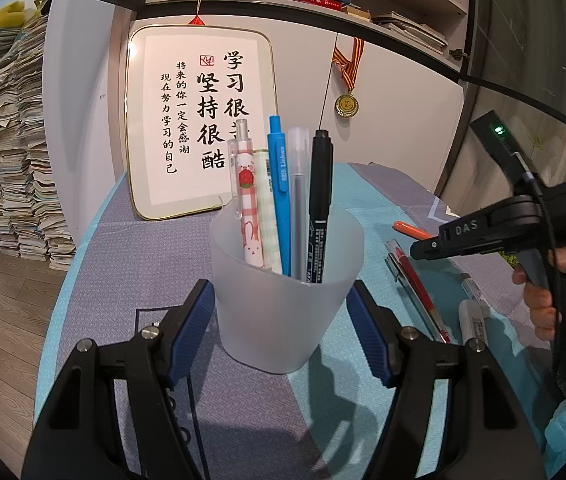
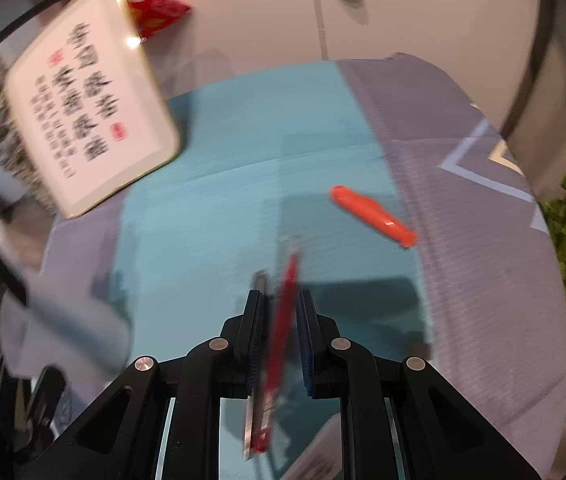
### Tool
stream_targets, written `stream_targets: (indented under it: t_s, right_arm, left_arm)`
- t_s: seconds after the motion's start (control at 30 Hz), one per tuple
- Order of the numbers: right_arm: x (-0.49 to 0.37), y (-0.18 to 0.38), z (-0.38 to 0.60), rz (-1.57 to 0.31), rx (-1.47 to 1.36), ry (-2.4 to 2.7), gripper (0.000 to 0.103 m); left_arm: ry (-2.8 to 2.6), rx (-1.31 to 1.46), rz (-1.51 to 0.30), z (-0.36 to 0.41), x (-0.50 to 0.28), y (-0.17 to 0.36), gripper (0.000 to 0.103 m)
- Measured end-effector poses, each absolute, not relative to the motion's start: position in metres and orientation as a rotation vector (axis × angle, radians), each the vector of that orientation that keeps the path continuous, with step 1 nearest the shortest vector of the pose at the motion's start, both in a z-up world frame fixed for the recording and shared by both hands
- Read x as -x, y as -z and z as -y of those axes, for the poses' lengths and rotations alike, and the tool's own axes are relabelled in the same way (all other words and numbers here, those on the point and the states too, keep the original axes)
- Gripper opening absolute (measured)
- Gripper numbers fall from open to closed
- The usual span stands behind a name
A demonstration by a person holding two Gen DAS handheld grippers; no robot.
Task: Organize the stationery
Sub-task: 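Move the right gripper to the red pen and grasp it, then lift the red pen and lower it into the frosted cup, opening the right gripper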
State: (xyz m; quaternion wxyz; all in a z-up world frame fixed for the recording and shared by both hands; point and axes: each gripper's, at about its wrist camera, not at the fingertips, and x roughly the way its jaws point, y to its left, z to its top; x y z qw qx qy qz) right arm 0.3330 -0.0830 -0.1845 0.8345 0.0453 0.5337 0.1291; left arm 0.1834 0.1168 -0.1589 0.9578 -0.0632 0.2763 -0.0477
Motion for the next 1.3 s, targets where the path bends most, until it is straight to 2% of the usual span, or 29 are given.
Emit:
stream_targets:
  t_s: [0.33, 0.93, 1.3]
  right_arm:
    - [-0.358, 0.182, 0.08, -1.119, -0.139, -0.24, 0.016]
    - [-0.373, 0.192, 0.064, -1.162, -0.053, -0.257, 0.016]
    - [-0.303, 0.114, 0.075, -0.924, -0.043, -0.373, 0.015]
  left_arm:
    - [0.097, 0.127, -0.561, -0.117, -0.183, 0.159, 0.067]
    - [0.097, 0.128, -0.561, -0.117, -0.183, 0.159, 0.067]
    - [0.097, 0.128, -0.561, -0.117, -0.183, 0.159, 0.067]
